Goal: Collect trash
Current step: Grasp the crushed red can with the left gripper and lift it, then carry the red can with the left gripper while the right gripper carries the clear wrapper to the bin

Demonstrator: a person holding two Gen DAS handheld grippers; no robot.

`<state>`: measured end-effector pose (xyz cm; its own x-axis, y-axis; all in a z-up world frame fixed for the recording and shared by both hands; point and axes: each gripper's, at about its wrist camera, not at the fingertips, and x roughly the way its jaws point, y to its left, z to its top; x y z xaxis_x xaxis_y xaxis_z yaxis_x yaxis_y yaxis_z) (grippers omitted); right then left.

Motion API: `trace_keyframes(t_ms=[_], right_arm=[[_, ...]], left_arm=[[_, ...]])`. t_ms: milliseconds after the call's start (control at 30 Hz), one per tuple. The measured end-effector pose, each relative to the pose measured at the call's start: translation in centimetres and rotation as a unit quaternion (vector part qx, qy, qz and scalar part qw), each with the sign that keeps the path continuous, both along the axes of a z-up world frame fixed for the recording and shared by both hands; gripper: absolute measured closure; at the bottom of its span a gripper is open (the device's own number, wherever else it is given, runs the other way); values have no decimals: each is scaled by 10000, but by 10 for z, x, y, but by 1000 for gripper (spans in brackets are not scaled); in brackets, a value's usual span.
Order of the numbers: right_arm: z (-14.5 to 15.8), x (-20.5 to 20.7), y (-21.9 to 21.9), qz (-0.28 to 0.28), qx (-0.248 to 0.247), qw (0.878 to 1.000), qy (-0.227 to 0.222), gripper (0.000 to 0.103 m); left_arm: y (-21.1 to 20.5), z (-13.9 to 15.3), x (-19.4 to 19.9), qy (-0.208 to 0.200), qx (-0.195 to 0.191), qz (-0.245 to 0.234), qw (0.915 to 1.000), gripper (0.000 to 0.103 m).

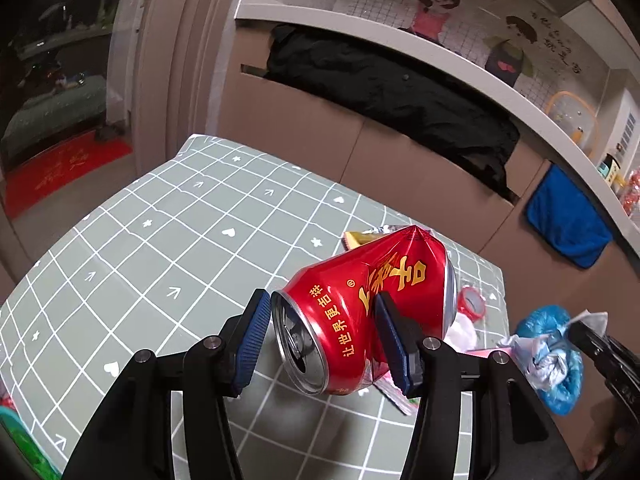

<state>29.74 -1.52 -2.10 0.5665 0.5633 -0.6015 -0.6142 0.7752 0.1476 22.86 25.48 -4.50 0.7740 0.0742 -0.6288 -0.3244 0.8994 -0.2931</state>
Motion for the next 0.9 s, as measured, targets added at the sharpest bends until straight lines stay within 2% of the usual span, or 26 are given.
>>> trace_keyframes(t_ms=[133,633,900], right_arm=[[6,-5,0,8,-7,10000,-90,95],[11,-20,-7,-4,-33,9998,-171,95],[21,-41,-23,7,99,9995,-312,95]], left_arm=[[-15,7,-9,-62,324,-68,9994,49],[-50,12,-24,-11,349,-464,9983,49],[-71,24,-44,-221,409,-593,9972,49]])
